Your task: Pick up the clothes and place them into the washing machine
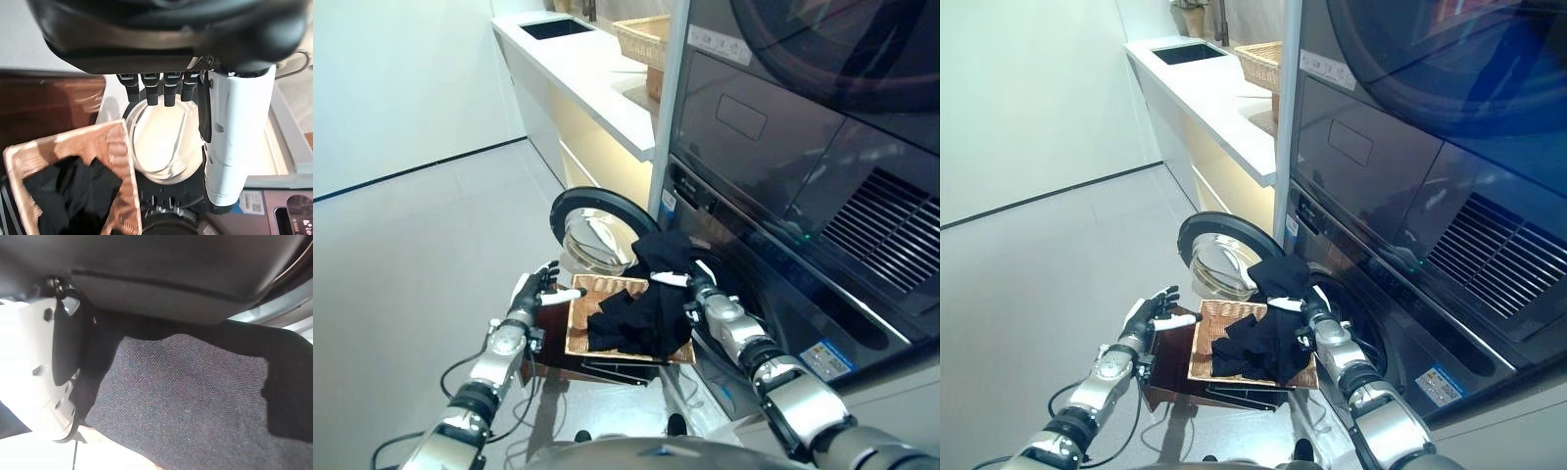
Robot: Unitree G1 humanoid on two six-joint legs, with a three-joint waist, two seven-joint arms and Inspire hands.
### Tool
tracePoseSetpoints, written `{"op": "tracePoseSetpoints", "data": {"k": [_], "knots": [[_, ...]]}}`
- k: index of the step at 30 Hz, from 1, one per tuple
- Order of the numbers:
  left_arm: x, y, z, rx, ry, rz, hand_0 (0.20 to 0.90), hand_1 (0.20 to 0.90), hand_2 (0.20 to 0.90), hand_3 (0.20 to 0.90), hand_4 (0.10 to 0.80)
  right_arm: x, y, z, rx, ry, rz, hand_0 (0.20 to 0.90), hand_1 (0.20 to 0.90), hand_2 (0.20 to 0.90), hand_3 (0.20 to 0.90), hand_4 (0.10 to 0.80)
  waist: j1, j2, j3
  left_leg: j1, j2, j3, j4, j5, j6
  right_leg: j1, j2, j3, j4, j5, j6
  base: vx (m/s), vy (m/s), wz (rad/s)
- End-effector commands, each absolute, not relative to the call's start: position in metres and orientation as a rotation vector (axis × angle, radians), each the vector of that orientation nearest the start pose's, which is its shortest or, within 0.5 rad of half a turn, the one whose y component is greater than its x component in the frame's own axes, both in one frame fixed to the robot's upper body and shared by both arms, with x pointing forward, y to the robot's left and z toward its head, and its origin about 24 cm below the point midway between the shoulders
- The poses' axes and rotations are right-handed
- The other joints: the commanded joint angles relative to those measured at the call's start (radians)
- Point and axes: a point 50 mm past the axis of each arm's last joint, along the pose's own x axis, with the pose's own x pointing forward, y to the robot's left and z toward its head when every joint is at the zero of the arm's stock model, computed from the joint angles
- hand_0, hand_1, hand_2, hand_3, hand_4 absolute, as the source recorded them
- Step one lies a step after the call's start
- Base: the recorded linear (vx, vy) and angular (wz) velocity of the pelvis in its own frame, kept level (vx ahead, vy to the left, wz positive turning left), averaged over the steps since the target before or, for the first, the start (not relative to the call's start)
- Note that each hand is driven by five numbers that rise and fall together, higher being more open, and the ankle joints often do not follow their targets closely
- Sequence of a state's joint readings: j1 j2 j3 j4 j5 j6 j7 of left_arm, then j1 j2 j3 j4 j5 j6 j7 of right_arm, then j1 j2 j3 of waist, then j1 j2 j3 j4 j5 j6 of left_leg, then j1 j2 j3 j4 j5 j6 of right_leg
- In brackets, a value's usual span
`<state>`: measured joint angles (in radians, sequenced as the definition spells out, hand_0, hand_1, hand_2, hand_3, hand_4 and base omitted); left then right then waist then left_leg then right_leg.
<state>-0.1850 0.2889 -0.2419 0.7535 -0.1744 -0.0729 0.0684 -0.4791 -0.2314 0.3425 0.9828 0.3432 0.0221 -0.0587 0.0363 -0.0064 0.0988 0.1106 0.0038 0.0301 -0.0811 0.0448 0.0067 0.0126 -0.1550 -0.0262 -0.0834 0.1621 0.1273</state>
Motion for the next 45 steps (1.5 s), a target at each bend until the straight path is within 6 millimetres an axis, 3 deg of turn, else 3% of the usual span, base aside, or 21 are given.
{"op": "tracePoseSetpoints", "data": {"k": [1, 5, 8, 9, 14, 19, 23, 32, 34, 45], "knots": [[0.27, 0.214, -0.048, 0.223, 0.401, 0.086, 0.9, 0.9, 0.9, 0.9, 0.8, 0.338, -0.164, -0.002, 0.005, 0.332, -0.024, 0.2, 0.2, 0.2, 0.2, 0.3, -0.004, -0.02, -0.054, -0.093, -0.025, -0.013, 0.096, -0.081, -0.011, 0.008, -0.044, 0.012, 0.054, -0.128, 0.027, 0.0, 0.0, 0.0], [0.247, 0.218, -0.071, 0.168, 0.5, 0.148, 0.9, 0.9, 0.9, 0.9, 0.8, 0.331, -0.17, -0.011, 0.202, 0.351, -0.12, 0.2, 0.2, 0.2, 0.2, 0.3, -0.005, -0.016, -0.049, -0.098, -0.026, -0.008, 0.099, -0.085, -0.011, 0.002, -0.044, 0.018, 0.054, -0.127, 0.026, 0.0, 0.0, 0.0], [0.221, 0.216, -0.093, 0.144, 0.611, 0.144, 0.9, 0.9, 0.9, 0.9, 0.8, 0.325, -0.18, -0.02, 0.475, 0.359, -0.251, 0.2, 0.2, 0.2, 0.2, 0.3, -0.005, -0.005, -0.042, -0.102, -0.027, -0.002, 0.099, -0.087, -0.01, -0.005, -0.045, 0.022, 0.052, -0.126, 0.028, 0.0, 0.0, 0.0], [0.221, 0.216, -0.093, 0.144, 0.611, 0.144, 0.9, 0.9, 0.9, 0.9, 0.8, 0.325, -0.18, -0.02, 0.475, 0.359, -0.251, 0.2, 0.2, 0.2, 0.2, 0.3, -0.005, -0.005, -0.042, -0.102, -0.027, -0.002, 0.099, -0.087, -0.01, -0.005, -0.045, 0.022, 0.052, -0.126, 0.028, 0.0, 0.0, 0.0], [0.157, 0.203, -0.142, -0.038, 0.914, 0.224, 0.9, 0.9, 0.9, 0.9, 0.8, 0.315, -0.178, -0.032, 0.846, 0.336, -0.392, 0.2, 0.2, 0.2, 0.2, 0.3, -0.015, 0.022, -0.037, -0.11, -0.035, 0.011, 0.098, -0.091, -0.009, -0.016, -0.052, 0.034, 0.046, -0.121, 0.031, 0.013, 0.016, -0.06], [0.14, 0.188, -0.152, -0.127, 0.978, 0.25, 0.9, 0.9, 0.9, 0.9, 0.8, 0.314, -0.178, -0.032, 1.028, 0.283, -0.468, 0.2, 0.2, 0.2, 0.2, 0.3, -0.024, 0.047, -0.029, -0.122, -0.047, 0.019, 0.103, -0.095, -0.005, -0.032, -0.065, 0.045, 0.046, -0.115, 0.036, 0.002, 0.043, -0.05], [0.146, 0.172, -0.15, -0.174, 0.939, 0.232, 0.9, 0.9, 0.9, 0.9, 0.8, 0.314, -0.183, -0.03, 1.081, 0.259, -0.515, 0.2, 0.2, 0.2, 0.2, 0.3, -0.029, 0.083, -0.003, -0.161, -0.066, 0.023, 0.132, -0.099, -0.003, -0.062, -0.084, 0.053, 0.053, -0.105, 0.039, -0.04, 0.067, -0.04], [0.179, 0.13, -0.127, -0.158, 0.754, 0.019, 0.9, 0.9, 0.9, 0.9, 0.8, 0.329, -0.193, -0.007, 0.993, 0.192, -0.499, 0.2, 0.2, 0.2, 0.2, 0.3, -0.04, 0.173, 0.118, -0.288, -0.101, 0.022, 0.199, -0.091, -0.005, -0.168, -0.121, 0.061, 0.085, -0.078, 0.04, -0.082, 0.048, 0.05], [0.182, 0.127, -0.124, -0.153, 0.735, -0.002, 0.9, 0.9, 0.9, 0.9, 0.8, 0.331, -0.193, -0.004, 0.986, 0.187, -0.493, 0.2, 0.2, 0.2, 0.2, 0.3, -0.039, 0.179, 0.131, -0.301, -0.101, 0.021, 0.203, -0.088, -0.005, -0.181, -0.121, 0.061, 0.091, -0.077, 0.038, -0.086, 0.012, 0.03], [0.215, 0.113, -0.088, -0.178, 0.521, -0.074, 0.9, 0.9, 0.9, 0.9, 0.8, 0.365, -0.201, 0.059, 0.989, -0.012, -0.471, 0.2, 0.2, 0.2, 0.2, 0.3, -0.031, 0.211, 0.292, -0.462, -0.082, 0.024, 0.258, -0.057, -0.024, -0.348, -0.109, 0.073, 0.155, -0.075, 0.023, -0.091, -0.021, 0.08]]}}
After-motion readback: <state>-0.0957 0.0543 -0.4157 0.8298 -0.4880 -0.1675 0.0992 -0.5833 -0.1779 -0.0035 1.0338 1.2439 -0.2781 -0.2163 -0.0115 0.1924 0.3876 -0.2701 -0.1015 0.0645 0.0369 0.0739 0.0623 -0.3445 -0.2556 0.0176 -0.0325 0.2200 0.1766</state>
